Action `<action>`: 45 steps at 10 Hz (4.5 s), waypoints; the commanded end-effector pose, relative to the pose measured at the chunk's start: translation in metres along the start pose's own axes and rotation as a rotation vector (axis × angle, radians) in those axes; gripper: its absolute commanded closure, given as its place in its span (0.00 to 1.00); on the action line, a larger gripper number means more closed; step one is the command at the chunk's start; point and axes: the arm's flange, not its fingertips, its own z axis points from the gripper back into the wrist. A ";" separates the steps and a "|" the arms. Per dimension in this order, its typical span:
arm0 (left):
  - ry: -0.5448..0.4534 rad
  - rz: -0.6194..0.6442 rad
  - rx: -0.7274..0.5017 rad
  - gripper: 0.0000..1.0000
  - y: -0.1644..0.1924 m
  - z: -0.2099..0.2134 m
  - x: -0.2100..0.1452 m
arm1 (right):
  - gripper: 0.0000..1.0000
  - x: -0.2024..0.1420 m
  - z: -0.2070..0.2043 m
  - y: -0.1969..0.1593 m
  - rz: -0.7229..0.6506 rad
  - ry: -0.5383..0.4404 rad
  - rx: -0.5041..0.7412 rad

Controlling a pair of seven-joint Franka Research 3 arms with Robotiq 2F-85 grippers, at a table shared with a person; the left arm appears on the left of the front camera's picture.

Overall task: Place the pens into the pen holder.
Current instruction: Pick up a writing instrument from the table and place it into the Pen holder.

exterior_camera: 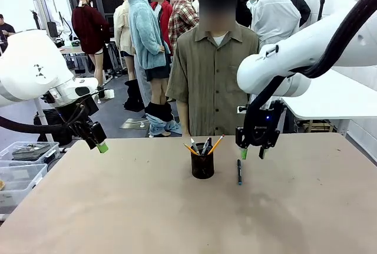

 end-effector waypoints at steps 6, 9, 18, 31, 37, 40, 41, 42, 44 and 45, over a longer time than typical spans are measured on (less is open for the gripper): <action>0.006 0.001 0.010 0.36 0.001 0.001 -0.001 | 0.33 0.052 -0.047 0.004 -0.047 0.017 -0.063; 0.006 0.001 0.010 0.36 0.001 0.001 -0.001 | 0.33 0.067 -0.059 0.002 -0.069 0.008 -0.119; 0.006 0.001 0.010 0.36 0.001 0.001 -0.001 | 0.33 0.082 -0.086 0.012 -0.025 0.003 -0.153; 0.006 0.001 0.010 0.36 0.001 0.001 -0.001 | 1.00 0.053 -0.057 0.016 0.023 -0.067 -0.202; 0.006 0.001 0.010 0.36 0.001 0.001 -0.001 | 1.00 -0.017 0.049 -0.020 0.334 -0.450 0.077; 0.006 0.001 0.010 0.36 0.001 0.001 -0.001 | 1.00 -0.033 0.078 -0.018 0.611 -0.698 0.220; 0.006 0.001 0.010 0.36 0.001 0.001 -0.001 | 1.00 -0.032 0.082 -0.014 0.704 -0.764 0.258; 0.006 0.001 0.010 0.36 0.001 0.001 -0.001 | 1.00 -0.035 0.086 -0.013 0.804 -0.845 0.314; 0.006 0.001 0.010 0.36 0.001 0.001 -0.001 | 1.00 -0.036 0.085 -0.013 0.958 -0.941 0.429; 0.006 0.001 0.010 0.36 0.001 0.001 -0.001 | 1.00 -0.031 0.080 -0.011 1.033 -0.936 0.482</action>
